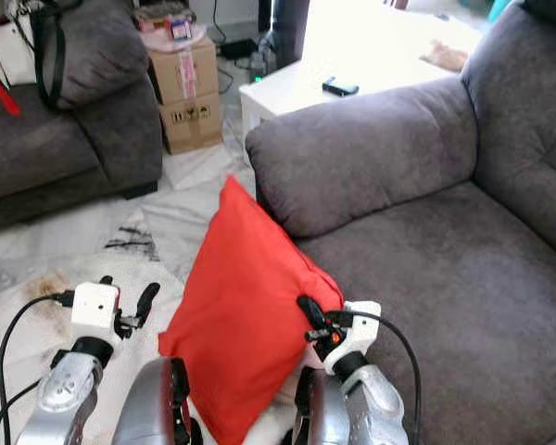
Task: Move the pillow to the sofa from floor
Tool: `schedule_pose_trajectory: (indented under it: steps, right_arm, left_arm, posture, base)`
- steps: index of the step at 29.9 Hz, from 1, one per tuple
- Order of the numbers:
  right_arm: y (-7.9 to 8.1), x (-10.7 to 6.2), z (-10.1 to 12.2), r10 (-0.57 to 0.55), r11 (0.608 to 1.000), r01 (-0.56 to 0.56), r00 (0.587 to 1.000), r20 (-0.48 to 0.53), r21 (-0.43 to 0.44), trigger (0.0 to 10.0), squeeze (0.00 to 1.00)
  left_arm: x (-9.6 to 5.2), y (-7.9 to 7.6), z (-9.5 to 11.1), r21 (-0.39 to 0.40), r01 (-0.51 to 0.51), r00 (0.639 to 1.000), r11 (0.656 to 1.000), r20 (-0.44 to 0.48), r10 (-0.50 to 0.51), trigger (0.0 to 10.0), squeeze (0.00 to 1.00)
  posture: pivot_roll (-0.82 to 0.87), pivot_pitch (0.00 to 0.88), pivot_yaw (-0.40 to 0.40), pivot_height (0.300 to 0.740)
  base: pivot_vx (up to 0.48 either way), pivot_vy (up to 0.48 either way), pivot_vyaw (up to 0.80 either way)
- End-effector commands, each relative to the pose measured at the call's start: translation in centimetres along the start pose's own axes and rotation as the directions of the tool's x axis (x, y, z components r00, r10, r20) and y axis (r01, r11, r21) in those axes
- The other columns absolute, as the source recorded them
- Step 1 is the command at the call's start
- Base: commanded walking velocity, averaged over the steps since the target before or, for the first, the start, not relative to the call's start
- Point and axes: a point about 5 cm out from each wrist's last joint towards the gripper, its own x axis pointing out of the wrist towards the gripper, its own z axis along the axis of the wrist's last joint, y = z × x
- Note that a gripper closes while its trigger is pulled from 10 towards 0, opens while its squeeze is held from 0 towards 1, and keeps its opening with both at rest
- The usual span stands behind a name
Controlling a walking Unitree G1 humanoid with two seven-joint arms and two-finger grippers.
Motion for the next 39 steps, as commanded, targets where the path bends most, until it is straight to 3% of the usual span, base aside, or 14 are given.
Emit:
schedule_pose_trajectory:
  steps: [1, 8, 12, 21, 24, 39]
  right_arm:
    - [0.6, 0.1, 3.0, 0.031, 0.993, -0.019, 0.994, 0.106, -0.117, 10.0, 0.00]
    - [1.3, -0.3, 4.7, -0.013, 0.985, 0.041, 0.987, 0.161, -0.169, 10.0, 0.00]
    - [2.3, 0.0, 5.7, -0.019, 0.988, 0.048, 0.981, 0.192, -0.146, 10.0, 0.00]
    - [3.3, -0.2, 5.6, -0.030, 0.989, 0.057, 0.982, 0.186, -0.140, 10.0, 0.00]
    - [3.7, 0.4, 6.2, -0.054, 0.995, 0.069, 0.978, 0.200, -0.071, 10.0, 0.00]
    - [4.9, 1.1, 6.1, -0.004, 0.996, 0.020, 0.983, 0.183, -0.088, 10.0, 0.00]
  left_arm:
    - [-0.5, 0.3, 0.3, 0.013, -0.010, 1.000, 1.000, 0.017, 0.009, 10.0, 0.00]
    - [-0.4, 0.5, 1.2, 0.011, -0.022, 0.998, 1.000, 0.051, 0.022, 10.0, 0.00]
    - [-0.1, 0.0, 1.4, 0.000, -0.003, 0.998, 1.000, 0.064, 0.003, 10.0, 0.00]
    - [0.0, -0.3, 1.5, -0.004, 0.007, 0.998, 1.000, 0.064, -0.007, 10.0, 0.00]
    - [0.1, -0.4, 1.4, -0.006, 0.015, 0.998, 1.000, 0.066, -0.015, 10.0, 0.00]
    - [0.4, -0.7, 1.7, -0.011, 0.026, 0.997, 1.000, 0.070, -0.025, 10.0, 0.00]
  posture:
    - [0.05, 0.092, -0.093, 0.591]
    - [0.04, 0.081, -0.083, 0.591]
    - [0.04, 0.055, -0.073, 0.591]
    - [0.03, 0.037, -0.071, 0.591]
    - [0.03, 0.029, -0.071, 0.591]
    - [0.04, 0.045, -0.072, 0.623]
  base:
    - [0.000, 0.000, 0.00]
    - [0.000, 0.000, 0.00]
    - [0.000, 0.000, 0.00]
    - [0.000, 0.000, 0.00]
    - [0.000, 0.000, 0.00]
    - [0.000, 0.000, 0.00]
